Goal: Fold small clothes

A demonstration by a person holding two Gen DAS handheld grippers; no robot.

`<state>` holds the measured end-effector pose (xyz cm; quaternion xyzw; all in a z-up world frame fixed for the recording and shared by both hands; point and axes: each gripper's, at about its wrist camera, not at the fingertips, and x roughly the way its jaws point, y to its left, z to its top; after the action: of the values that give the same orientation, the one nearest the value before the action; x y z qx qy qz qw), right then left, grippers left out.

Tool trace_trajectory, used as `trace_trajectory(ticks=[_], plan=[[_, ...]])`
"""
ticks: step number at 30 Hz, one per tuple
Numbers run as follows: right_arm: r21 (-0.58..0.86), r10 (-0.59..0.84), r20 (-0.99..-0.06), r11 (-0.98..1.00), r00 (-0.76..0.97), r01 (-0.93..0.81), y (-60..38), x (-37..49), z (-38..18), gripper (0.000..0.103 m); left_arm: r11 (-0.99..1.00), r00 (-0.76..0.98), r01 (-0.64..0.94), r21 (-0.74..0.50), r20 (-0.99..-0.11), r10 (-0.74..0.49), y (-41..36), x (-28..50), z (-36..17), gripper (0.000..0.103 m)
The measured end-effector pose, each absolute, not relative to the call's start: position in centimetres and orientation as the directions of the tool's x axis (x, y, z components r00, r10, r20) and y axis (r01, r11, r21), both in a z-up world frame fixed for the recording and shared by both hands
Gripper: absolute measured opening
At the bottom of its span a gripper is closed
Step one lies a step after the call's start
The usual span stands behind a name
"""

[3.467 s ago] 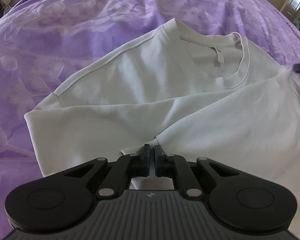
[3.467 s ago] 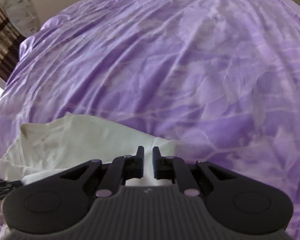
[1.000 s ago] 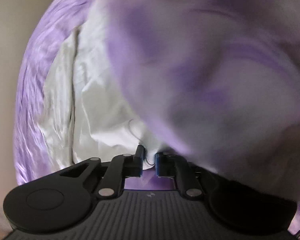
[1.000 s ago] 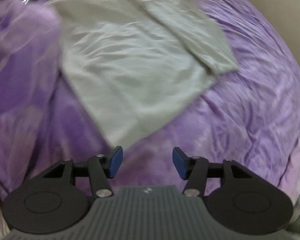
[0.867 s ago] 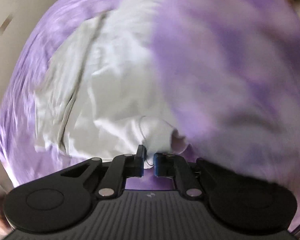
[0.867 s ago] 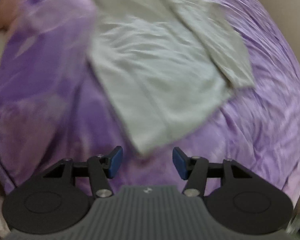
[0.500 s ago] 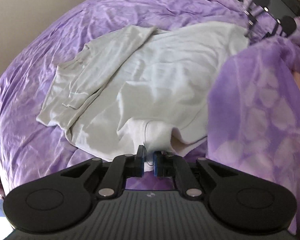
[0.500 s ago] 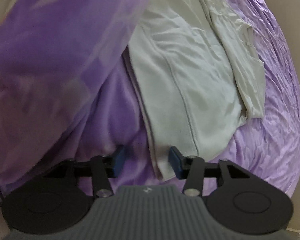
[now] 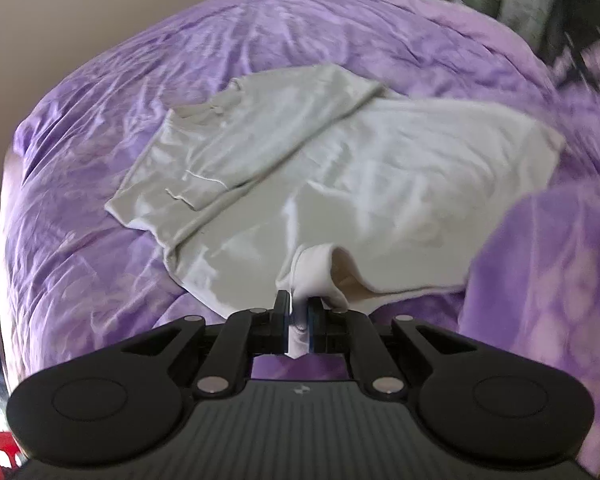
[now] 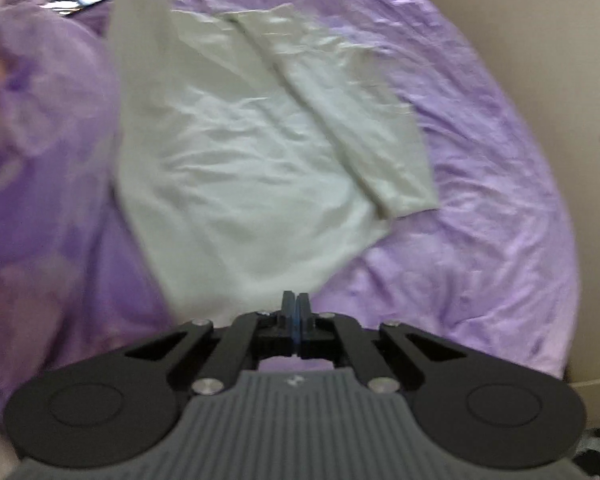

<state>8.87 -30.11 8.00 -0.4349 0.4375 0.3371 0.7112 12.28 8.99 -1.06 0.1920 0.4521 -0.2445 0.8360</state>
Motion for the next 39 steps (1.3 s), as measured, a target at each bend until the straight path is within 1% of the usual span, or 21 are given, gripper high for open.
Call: trace_trajectory(ticks=[1,3,6,9,10,13,15,16,17,18,19,24,29,32,39], plan=[[-0.311,0.099,-0.925,0.361,0.368,-0.879,-29.6,8.1,7.2,0.01,0.818,0.471,0.568,0.087,-0.85,-0.237,9.0,12.7,-0.9,0.008],[-0.286,0.098,-0.94,0.291,0.326,-0.913,-28.3,6.6,5.2,0.025,0.843,0.472,0.534,0.065,-0.85,-0.234,8.9,13.6,-0.7,0.008],[-0.276,0.096,-0.948,0.232,0.304,-0.933,-26.6,5.3,3.0,0.025,0.875,0.484,0.483,0.037,-0.844,-0.231,8.9,14.9,0.0,0.008],[-0.324,0.038,-0.941,0.173,0.335,-0.93,-26.0,4.6,0.9,0.025,0.909,0.497,0.417,-0.025,-0.83,-0.252,9.4,16.1,0.7,0.008],[-0.336,0.016,-0.94,0.154,0.342,-0.929,-25.9,4.5,0.2,0.027,0.921,0.505,0.387,-0.053,-0.823,-0.26,9.7,16.5,1.0,0.008],[-0.37,-0.009,-0.928,0.128,0.372,-0.92,-25.8,4.1,-0.9,0.03,0.943,0.513,0.311,-0.118,-0.815,-0.271,11.0,17.7,1.3,0.007],[-0.389,-0.012,-0.921,0.118,0.39,-0.914,-25.9,4.1,-1.1,0.03,0.946,0.511,0.293,-0.135,-0.815,-0.274,11.4,18.3,1.3,0.007],[-0.397,-0.017,-0.917,0.126,0.398,-0.909,-26.0,4.3,-0.9,0.029,0.946,0.512,0.294,-0.133,-0.814,-0.274,11.4,18.4,1.3,0.007],[-0.398,-0.017,-0.917,0.138,0.399,-0.907,-26.1,4.5,-0.8,0.026,0.946,0.513,0.297,-0.129,-0.814,-0.272,11.4,18.4,1.3,0.007],[-0.393,-0.012,-0.918,0.158,0.397,-0.906,-26.2,4.8,-0.4,0.015,0.946,0.514,0.298,-0.125,-0.814,-0.269,11.5,18.5,1.3,0.007],[-0.396,-0.009,-0.916,0.178,0.401,-0.901,-26.4,5.2,0.0,0.0,0.947,0.52,0.302,-0.112,-0.813,-0.262,11.5,18.5,1.4,0.007],[-0.412,0.045,-0.898,0.263,0.438,-0.872,-27.0,7.3,3.2,0.0,0.958,0.543,0.271,-0.095,-0.806,-0.233,11.8,19.0,2.0,0.007],[-0.498,0.105,-0.815,0.377,0.57,-0.781,-27.6,10.9,8.1,0.0,0.97,0.617,0.229,-0.078,-0.76,-0.207,12.2,18.8,4.2,0.007],[-0.558,0.112,-0.76,0.391,0.64,-0.732,-27.1,13.4,10.3,0.0,0.977,0.657,0.202,-0.063,-0.731,-0.183,12.6,19.6,5.6,0.007],[-0.642,0.12,-0.659,0.424,0.742,-0.639,-25.4,20.8,12.4,0.0,0.991,0.735,0.133,0.034,-0.674,-0.075,12.4,23.7,7.0,0.007]])
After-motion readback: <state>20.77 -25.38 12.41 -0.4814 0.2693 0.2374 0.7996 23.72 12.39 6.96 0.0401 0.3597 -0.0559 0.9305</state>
